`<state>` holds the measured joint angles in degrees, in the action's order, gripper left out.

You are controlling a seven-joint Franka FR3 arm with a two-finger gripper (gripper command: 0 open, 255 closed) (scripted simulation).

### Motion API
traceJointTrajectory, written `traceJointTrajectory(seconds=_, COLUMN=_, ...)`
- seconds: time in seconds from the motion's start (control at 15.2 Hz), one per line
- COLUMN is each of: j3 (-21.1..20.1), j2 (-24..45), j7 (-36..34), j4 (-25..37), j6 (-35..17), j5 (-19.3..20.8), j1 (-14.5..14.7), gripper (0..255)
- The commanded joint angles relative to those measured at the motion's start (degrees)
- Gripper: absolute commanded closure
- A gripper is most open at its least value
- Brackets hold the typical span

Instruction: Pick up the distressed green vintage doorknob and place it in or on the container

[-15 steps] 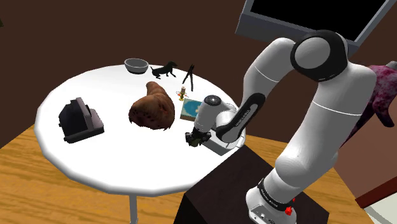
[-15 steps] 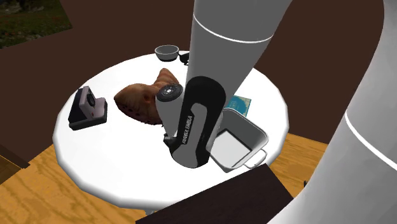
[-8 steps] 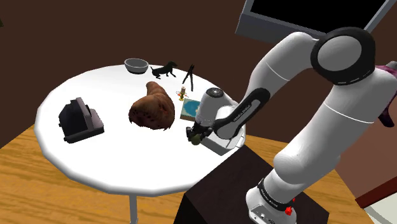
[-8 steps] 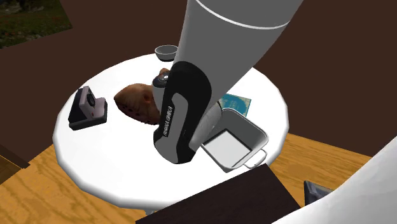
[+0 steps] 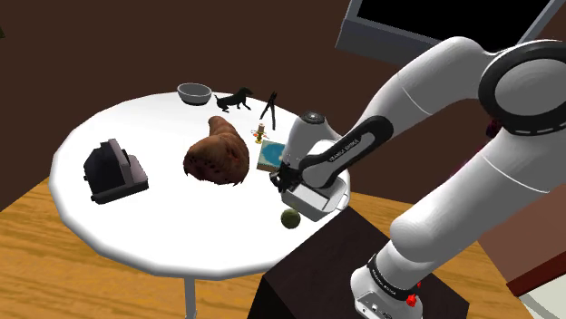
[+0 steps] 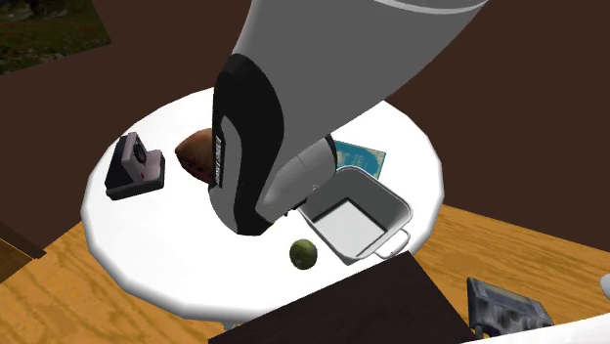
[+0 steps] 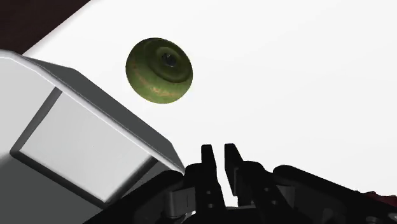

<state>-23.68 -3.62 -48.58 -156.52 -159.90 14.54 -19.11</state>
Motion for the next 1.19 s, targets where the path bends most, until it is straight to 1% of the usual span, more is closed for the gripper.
traceJointTrajectory(seconds=0.0, j3=0.16, j2=-1.91, j7=2.50, j4=0.12, j6=1.77, j5=-3.26, j1=0.76, gripper=255)
traceJointTrajectory(seconds=0.13, j3=0.53, j2=-3.84, j7=4.47, j4=0.21, j6=3.58, j5=-5.78, j1=1.60, gripper=255)
traceJointTrajectory(seconds=0.2, j3=0.40, j2=-2.86, j7=3.47, j4=0.18, j6=2.64, j5=-4.39, j1=1.16, gripper=255)
traceJointTrajectory(seconds=0.26, j3=0.40, j2=-2.86, j7=3.47, j4=0.18, j6=2.64, j5=-4.39, j1=1.15, gripper=0)
traceJointTrajectory(seconds=0.53, j3=-0.25, j2=0.06, j7=11.15, j4=-3.53, j6=-0.61, j5=-0.42, j1=2.19, gripper=0)
traceJointTrajectory(seconds=0.73, j3=-0.50, j2=2.42, j7=15.52, j4=-6.38, j6=-3.11, j5=5.06, j1=2.09, gripper=0)
traceJointTrajectory(seconds=0.86, j3=-0.17, j2=4.19, j7=17.16, j4=-8.13, j6=-4.69, j5=10.83, j1=1.64, gripper=0)
traceJointTrajectory(seconds=0.92, j3=0.26, j2=5.17, j7=17.46, j4=-8.91, j6=-5.40, j5=14.56, j1=1.35, gripper=0)
traceJointTrajectory(seconds=0.99, j3=0.99, j2=6.22, j7=17.38, j4=-9.58, j6=-6.03, j5=18.89, j1=1.13, gripper=0)
traceJointTrajectory(seconds=1.12, j3=3.32, j2=8.53, j7=16.27, j4=-10.57, j6=-6.96, j5=29.09, j1=0.99, gripper=0)
